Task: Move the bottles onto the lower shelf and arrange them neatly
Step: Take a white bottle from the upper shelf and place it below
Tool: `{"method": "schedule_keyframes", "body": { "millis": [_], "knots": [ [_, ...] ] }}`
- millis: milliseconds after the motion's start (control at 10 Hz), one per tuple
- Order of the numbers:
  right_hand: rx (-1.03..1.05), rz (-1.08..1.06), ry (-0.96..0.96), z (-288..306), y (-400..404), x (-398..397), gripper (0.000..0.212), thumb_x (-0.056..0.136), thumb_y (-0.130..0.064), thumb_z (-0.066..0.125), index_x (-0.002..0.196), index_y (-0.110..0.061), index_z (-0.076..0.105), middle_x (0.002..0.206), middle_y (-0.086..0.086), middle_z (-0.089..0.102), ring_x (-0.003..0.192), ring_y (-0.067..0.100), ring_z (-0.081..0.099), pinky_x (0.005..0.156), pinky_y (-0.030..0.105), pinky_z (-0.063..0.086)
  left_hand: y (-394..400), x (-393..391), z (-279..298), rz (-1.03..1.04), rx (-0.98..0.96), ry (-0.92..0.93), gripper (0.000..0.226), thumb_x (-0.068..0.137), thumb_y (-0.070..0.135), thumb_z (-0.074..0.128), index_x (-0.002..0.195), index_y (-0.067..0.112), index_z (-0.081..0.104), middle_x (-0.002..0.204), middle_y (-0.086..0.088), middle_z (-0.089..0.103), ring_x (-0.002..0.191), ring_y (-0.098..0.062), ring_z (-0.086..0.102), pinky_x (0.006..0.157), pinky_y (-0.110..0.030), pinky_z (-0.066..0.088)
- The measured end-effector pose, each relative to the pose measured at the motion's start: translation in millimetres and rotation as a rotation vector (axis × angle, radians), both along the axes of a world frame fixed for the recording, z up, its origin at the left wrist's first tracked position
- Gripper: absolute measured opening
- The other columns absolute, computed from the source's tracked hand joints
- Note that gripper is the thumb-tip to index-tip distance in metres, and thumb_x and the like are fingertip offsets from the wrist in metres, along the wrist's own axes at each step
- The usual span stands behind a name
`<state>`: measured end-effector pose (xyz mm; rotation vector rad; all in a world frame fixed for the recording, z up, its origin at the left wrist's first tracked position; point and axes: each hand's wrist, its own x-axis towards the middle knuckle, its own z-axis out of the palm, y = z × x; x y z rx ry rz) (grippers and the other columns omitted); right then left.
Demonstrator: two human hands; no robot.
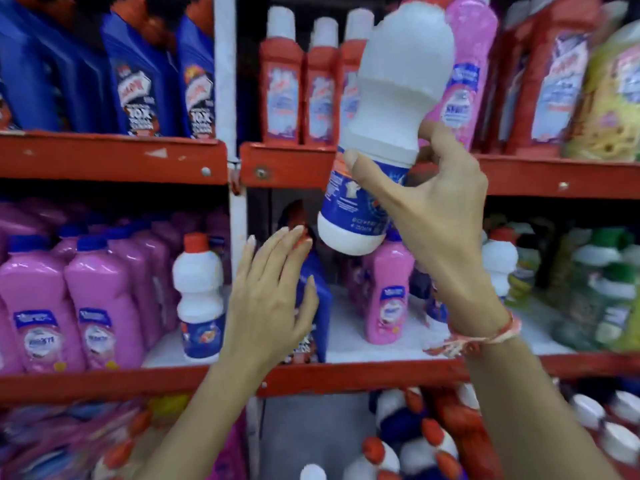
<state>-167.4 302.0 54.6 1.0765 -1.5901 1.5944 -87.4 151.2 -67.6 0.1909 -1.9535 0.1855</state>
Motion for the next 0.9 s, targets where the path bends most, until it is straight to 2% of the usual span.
{"method": "schedule_keyframes", "body": {
  "millis": [100,200,300,400,500,600,700,800,900],
  "knots": [
    [-0.016,0.033,-0.05,-28,31,-36,0.048,0.064,-0.051,0.078,0.098,-0.022,0.062,0.078,-0.017,0.064,0.065,-0.005,0.059,0.064,0.017,0.049,29,-29,-9,-0.061,0.065,-0.03,0.043,0.089,0.022,0.05,0.127,0.004,0.058,0.14,-0.01,0.055,0.132,-0.027,0.05,0.113,-0.054,0.032],
    [0.024,0.011,-0.066,-50,56,-64,0.051,0.065,-0.043,0.082,0.106,-0.02,0.064,0.081,-0.017,0.066,0.066,-0.005,0.06,0.062,0.011,0.045,53,-55,-23,-0.096,0.081,-0.07,0.042,0.089,0.022,0.052,0.128,0.006,0.058,0.141,-0.008,0.055,0.133,-0.025,0.048,0.113,-0.054,0.033],
    [0.1,-0.067,-0.079,-74,78,-90,0.058,0.062,-0.049,0.083,0.11,-0.023,0.063,0.091,-0.013,0.068,0.079,0.002,0.065,0.069,0.019,0.051,69,-76,-44,-0.105,0.089,-0.138,0.043,0.091,0.027,0.049,0.128,0.007,0.057,0.141,-0.007,0.055,0.134,-0.022,0.047,0.116,-0.052,0.03],
    [0.156,-0.086,-0.123,-98,97,-120,0.057,0.061,-0.045,0.084,0.11,-0.025,0.061,0.091,-0.018,0.064,0.08,-0.007,0.063,0.068,0.011,0.049,82,-98,-72,-0.105,0.101,-0.218,0.044,0.089,0.028,0.049,0.128,0.008,0.058,0.137,-0.008,0.057,0.131,-0.024,0.05,0.115,-0.049,0.028],
    [0.191,-0.092,-0.151,-119,110,-150,0.055,0.061,-0.037,0.086,0.109,-0.024,0.061,0.088,-0.022,0.06,0.074,-0.015,0.058,0.061,-0.003,0.038,91,-116,-100,-0.078,0.111,-0.31,0.044,0.089,0.03,0.048,0.126,0.007,0.06,0.135,-0.009,0.06,0.127,-0.025,0.054,0.114,-0.048,0.028],
    [0.208,-0.124,-0.163,-136,118,-180,0.061,0.062,-0.034,0.086,0.115,-0.019,0.061,0.095,-0.01,0.062,0.079,0.004,0.06,0.061,-0.004,0.038,98,-128,-121,-0.054,0.137,-0.354,0.039,0.09,0.032,0.048,0.118,0.01,0.065,0.131,-0.01,0.063,0.124,-0.027,0.057,0.11,-0.052,0.039],
    [0.261,-0.171,-0.163,-151,123,-211,0.07,0.062,-0.046,0.083,0.121,-0.02,0.058,0.107,-0.005,0.068,0.088,0.011,0.063,0.068,0.006,0.044,103,-134,-133,-0.029,0.152,-0.366,0.034,0.09,0.032,0.047,0.105,0.013,0.071,0.127,-0.012,0.065,0.123,-0.028,0.058,0.108,-0.054,0.04],
    [0.303,-0.181,-0.196,-165,127,-237,0.074,0.06,-0.054,0.078,0.123,-0.022,0.057,0.114,-0.003,0.069,0.093,0.014,0.066,0.074,0.026,0.056,108,-136,-139,-0.006,0.152,-0.349,0.032,0.09,0.031,0.047,0.097,0.014,0.073,0.122,-0.012,0.068,0.119,-0.028,0.06,0.108,-0.051,0.041],
    [0.312,-0.176,-0.236,-176,131,-252,0.068,0.06,-0.05,0.077,0.119,-0.022,0.058,0.111,-0.001,0.07,0.093,0.016,0.066,0.077,0.034,0.058,110,-134,-142,-0.005,0.171,-0.323,0.032,0.09,0.031,0.047,0.1,0.014,0.073,0.12,-0.011,0.069,0.118,-0.028,0.061,0.106,-0.052,0.043]
  ]
}}
